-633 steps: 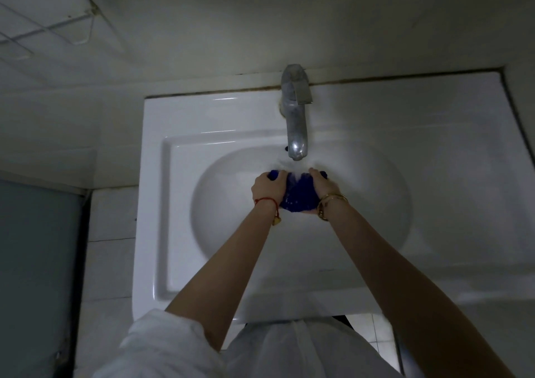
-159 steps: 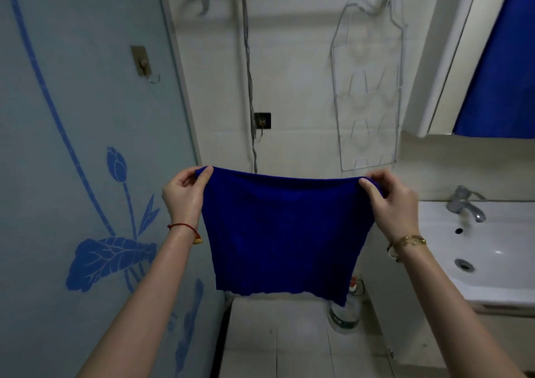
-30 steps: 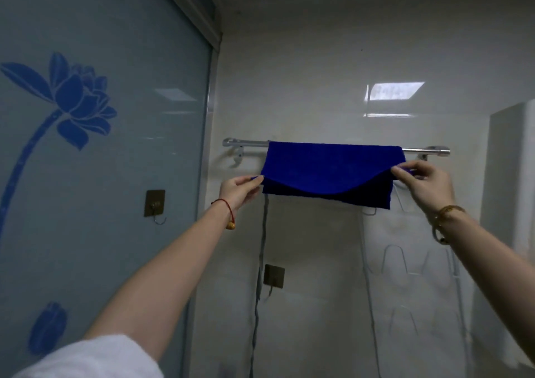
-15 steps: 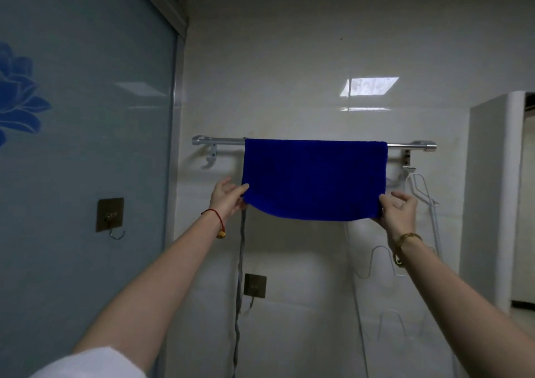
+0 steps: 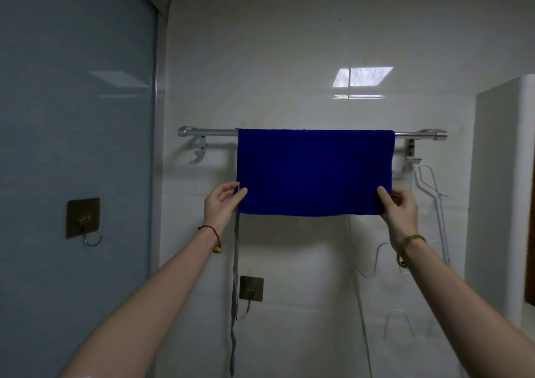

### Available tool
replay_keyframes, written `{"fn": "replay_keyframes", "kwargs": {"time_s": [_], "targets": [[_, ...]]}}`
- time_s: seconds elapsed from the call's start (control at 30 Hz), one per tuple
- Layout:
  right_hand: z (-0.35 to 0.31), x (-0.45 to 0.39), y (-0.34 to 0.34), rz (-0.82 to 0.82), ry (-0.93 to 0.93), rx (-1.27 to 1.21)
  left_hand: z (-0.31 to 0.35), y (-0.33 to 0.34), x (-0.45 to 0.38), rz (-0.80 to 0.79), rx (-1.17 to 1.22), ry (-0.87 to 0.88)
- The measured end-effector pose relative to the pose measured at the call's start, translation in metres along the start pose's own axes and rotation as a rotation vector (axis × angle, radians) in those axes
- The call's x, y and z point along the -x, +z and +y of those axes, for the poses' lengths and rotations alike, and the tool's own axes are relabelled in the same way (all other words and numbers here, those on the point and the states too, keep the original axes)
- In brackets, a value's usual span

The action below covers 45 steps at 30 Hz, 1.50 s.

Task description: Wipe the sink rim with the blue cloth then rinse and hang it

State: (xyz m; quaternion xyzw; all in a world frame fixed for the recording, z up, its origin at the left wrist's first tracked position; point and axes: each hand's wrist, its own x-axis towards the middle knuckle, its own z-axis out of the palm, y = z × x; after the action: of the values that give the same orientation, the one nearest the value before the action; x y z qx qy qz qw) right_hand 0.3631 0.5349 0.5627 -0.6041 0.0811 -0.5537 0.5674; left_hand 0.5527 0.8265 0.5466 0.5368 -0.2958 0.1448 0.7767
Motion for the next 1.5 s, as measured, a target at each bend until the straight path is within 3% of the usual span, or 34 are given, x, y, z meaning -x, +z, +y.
{"fn": "replay_keyframes", "kwargs": {"time_s": [0.2,0.93,1.3,1.5], "targets": [[0.001,0.004,-0.001,-0.047,-0.047,0.002,-0.008,-0.003,-0.007,0.005,0.041,-0.063],[0.003,0.02,-0.014,0.059,-0.013,0.005,-0.012,0.0,-0.002,0.12,-0.06,-0.096],[0.003,0.02,-0.011,0.181,-0.007,-0.115,-0.006,0.007,0.011,0.314,-0.152,-0.01],[0.004,0.021,-0.014,0.185,-0.044,-0.067,-0.004,0.002,0.017,0.253,-0.211,0.043]]}}
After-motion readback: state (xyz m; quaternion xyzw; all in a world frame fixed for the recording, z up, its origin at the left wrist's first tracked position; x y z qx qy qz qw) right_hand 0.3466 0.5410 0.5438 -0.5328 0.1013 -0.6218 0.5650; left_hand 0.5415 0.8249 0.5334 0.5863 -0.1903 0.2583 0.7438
